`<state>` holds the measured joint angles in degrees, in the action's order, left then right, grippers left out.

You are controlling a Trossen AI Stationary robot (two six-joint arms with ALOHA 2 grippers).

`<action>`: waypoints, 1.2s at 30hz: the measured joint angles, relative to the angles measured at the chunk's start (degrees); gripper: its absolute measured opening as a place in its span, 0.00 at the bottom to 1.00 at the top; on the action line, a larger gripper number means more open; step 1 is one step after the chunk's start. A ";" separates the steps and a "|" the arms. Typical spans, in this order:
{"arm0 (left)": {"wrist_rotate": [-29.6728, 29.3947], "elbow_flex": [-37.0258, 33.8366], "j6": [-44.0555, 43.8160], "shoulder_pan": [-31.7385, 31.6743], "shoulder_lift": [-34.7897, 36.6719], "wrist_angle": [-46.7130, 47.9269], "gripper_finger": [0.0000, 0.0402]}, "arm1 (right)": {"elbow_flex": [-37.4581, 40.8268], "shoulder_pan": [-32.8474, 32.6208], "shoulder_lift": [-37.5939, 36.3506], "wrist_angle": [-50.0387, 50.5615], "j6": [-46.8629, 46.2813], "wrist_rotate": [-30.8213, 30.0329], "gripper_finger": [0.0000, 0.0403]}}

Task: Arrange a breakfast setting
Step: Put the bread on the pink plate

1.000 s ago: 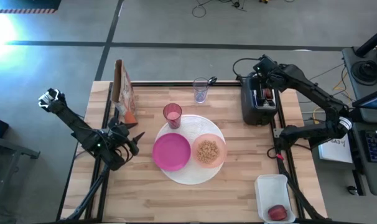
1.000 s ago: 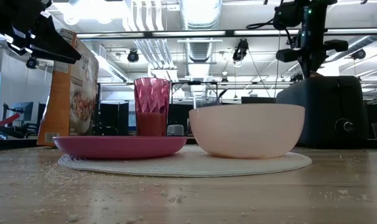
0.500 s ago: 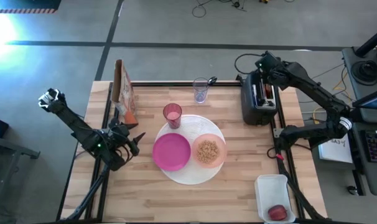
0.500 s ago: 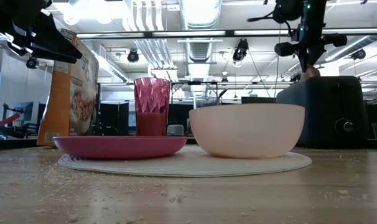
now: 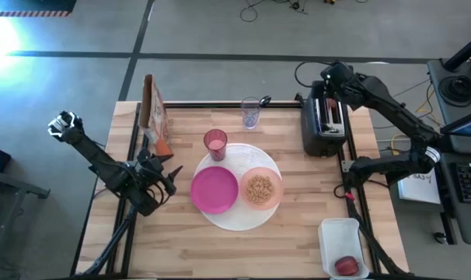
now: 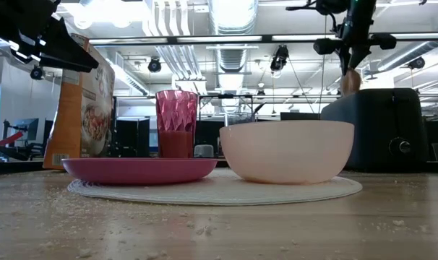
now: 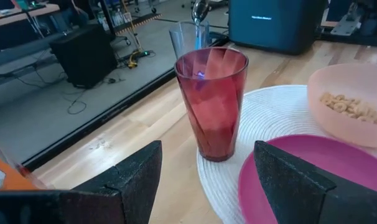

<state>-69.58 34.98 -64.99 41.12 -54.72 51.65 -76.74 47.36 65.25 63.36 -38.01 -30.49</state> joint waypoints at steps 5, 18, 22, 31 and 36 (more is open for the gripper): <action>-0.03 0.00 0.00 0.00 -0.06 -0.21 0.59 | -0.80 -1.72 -0.53 -4.53 -1.41 1.06 0.09; -0.39 0.00 0.00 0.00 -0.17 -0.45 0.59 | -0.78 -23.14 5.05 -28.39 3.53 15.53 0.09; -0.39 0.00 0.00 0.00 -0.17 -0.45 0.59 | -0.78 -30.36 8.93 -29.25 4.62 15.51 0.09; 1.31 0.00 0.00 0.00 -0.17 -0.97 0.59 | -0.78 -42.28 17.99 -33.11 2.00 15.60 0.09; 1.31 0.00 1.03 0.01 0.13 -1.00 0.59 | -0.73 -46.99 22.33 -38.53 1.38 17.36 0.09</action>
<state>-68.27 34.98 -63.97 41.14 -54.60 50.65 -77.47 0.37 87.59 24.82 -36.63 -13.13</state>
